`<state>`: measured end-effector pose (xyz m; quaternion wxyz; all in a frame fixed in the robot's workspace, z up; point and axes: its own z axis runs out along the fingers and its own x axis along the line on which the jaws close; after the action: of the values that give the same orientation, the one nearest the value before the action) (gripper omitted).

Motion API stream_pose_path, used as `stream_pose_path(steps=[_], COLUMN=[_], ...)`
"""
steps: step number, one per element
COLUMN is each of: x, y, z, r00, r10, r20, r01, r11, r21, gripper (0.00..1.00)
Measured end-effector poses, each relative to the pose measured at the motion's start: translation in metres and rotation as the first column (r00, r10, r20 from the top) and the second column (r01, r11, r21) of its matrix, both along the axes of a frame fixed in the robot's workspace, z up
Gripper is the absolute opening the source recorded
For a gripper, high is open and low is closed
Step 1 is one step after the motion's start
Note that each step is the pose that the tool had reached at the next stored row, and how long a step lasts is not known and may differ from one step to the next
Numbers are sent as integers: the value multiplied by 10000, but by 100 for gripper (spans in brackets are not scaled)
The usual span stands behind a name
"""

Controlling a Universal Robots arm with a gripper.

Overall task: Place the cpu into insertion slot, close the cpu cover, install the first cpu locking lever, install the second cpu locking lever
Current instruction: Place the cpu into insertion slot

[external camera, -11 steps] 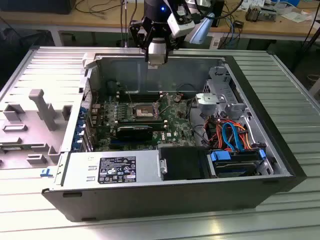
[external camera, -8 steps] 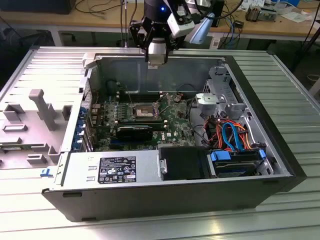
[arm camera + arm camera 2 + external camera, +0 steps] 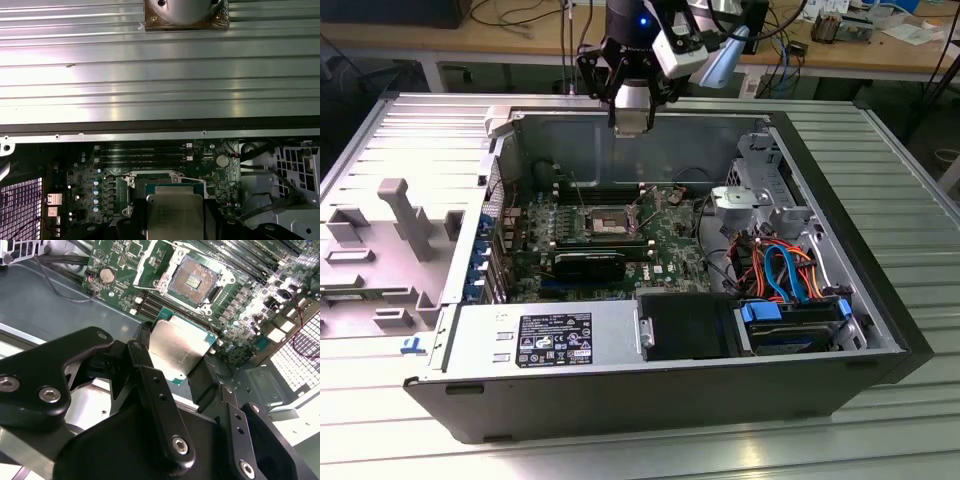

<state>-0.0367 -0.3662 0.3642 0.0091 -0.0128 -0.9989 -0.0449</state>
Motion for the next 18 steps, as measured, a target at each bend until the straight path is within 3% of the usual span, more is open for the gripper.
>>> stream_pose_path(steps=[7, 18], x=[-1, -1], y=[-29, -35], z=[-16, -46], r00=[10000, 10000], r10=[1, 0], r20=[-1, 0], r01=[-1, 0], r11=[10000, 10000], r21=[-2, -1], gripper=[54, 54])
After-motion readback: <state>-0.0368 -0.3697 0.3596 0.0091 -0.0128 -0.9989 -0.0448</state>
